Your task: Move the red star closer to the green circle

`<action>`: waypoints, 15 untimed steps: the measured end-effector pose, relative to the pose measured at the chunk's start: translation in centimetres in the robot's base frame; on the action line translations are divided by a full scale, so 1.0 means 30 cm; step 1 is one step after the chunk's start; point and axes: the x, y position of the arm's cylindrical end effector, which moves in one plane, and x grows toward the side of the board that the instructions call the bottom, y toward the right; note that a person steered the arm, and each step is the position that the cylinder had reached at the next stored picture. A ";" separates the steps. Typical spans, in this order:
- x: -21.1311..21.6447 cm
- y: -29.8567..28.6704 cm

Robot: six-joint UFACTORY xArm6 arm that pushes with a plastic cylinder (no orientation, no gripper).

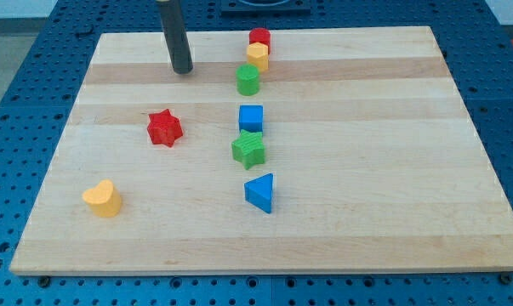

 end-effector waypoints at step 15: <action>0.361 0.055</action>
